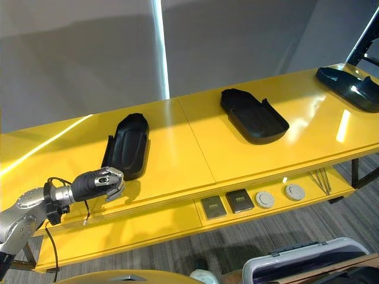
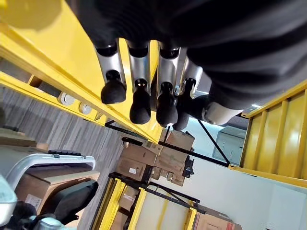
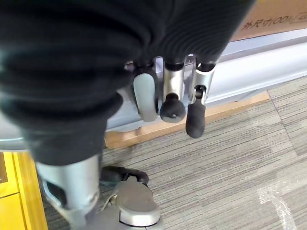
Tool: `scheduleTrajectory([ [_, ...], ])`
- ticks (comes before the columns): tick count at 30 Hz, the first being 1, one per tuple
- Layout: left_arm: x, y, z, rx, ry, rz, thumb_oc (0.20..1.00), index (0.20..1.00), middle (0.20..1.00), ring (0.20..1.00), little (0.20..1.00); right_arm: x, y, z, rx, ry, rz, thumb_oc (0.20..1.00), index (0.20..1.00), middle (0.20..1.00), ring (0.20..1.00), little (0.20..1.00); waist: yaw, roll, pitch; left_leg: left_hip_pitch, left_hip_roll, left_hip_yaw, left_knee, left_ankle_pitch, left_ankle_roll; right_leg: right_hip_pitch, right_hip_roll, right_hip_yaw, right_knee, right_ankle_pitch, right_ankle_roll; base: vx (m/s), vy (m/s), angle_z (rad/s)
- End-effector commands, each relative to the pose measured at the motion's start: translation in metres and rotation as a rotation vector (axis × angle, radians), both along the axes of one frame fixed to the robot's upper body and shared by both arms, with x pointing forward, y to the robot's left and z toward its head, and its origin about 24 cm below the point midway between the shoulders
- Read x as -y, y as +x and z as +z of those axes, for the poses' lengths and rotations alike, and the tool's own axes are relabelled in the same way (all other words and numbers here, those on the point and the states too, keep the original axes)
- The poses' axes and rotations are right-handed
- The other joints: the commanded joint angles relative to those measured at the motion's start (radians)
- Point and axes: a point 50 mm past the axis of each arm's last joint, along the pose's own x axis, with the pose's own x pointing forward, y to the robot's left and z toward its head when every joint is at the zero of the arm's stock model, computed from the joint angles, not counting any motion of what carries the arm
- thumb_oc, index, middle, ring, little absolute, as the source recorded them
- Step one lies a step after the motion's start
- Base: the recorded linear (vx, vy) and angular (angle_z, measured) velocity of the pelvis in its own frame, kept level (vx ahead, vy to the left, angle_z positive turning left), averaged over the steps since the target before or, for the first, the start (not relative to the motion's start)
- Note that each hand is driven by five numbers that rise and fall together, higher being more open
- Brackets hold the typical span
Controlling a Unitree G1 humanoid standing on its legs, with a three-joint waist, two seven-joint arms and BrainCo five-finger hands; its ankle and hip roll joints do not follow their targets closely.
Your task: Move parts from the plastic box to the shelf.
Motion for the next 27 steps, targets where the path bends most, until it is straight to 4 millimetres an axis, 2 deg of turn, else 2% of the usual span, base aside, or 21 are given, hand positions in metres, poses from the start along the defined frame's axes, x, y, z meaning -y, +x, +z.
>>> scheduleTrajectory([
  [1,0.001,0.004,0.01,0.048,-0.055,0.008,0.2,0.2,0.2,0.2,0.2,-0.011,0.009,-0.005,-0.013,0.033,0.03,1.0,1.0,1.0,1.0,1.0,-0.017,-0.052,0.015,-0.084,0.025,-0.019,0.088,-0.034,0.01,0.036,-0.098,0.002,0.027,-0.058,0.098,0.0,0.0,0.0],
  [6,0.001,0.005,-0.006,0.002,-0.08,0.113,0.2,0.2,0.2,0.2,0.2,-0.01,0.01,-0.005,-0.01,0.034,0.035,1.0,1.0,1.0,1.0,1.0,-0.021,-0.053,0.021,-0.084,0.027,-0.017,0.091,-0.035,0.01,0.037,-0.097,0.002,0.027,-0.059,0.095,0.0,0.0,0.0],
  [9,-0.002,0.008,-0.018,-0.026,-0.052,0.235,0.2,0.2,0.2,0.2,0.2,-0.012,0.011,-0.005,-0.009,0.037,0.036,1.0,1.0,1.0,1.0,1.0,-0.02,-0.056,0.023,-0.083,0.028,-0.018,0.092,-0.034,0.01,0.037,-0.096,0.001,0.028,-0.06,0.093,0.0,0.0,0.0],
  [15,-0.008,0.014,-0.029,-0.037,-0.03,0.387,0.2,0.2,0.2,0.2,0.2,-0.016,0.009,-0.007,-0.011,0.045,0.031,1.0,1.0,1.0,1.0,1.0,-0.016,-0.063,0.025,-0.083,0.03,-0.024,0.095,-0.036,0.011,0.04,-0.094,-0.004,0.031,-0.062,0.091,0.0,0.0,0.0],
  [19,-0.003,0.015,-0.036,-0.033,-0.008,0.395,0.2,0.2,0.2,0.2,0.2,-0.019,0.01,-0.008,-0.008,0.051,0.03,1.0,1.0,1.0,1.0,1.0,-0.017,-0.065,0.028,-0.082,0.032,-0.023,0.097,-0.036,0.009,0.041,-0.093,-0.006,0.033,-0.064,0.089,0.0,0.0,0.0],
  [27,0.005,0.02,-0.035,-0.035,-0.032,0.417,0.2,0.2,0.2,0.2,0.2,-0.018,0.011,-0.008,-0.006,0.059,0.026,1.0,1.0,1.0,1.0,1.0,-0.028,-0.064,0.03,-0.081,0.035,-0.013,0.102,-0.038,0.009,0.04,-0.092,-0.002,0.036,-0.067,0.089,0.0,0.0,0.0],
])
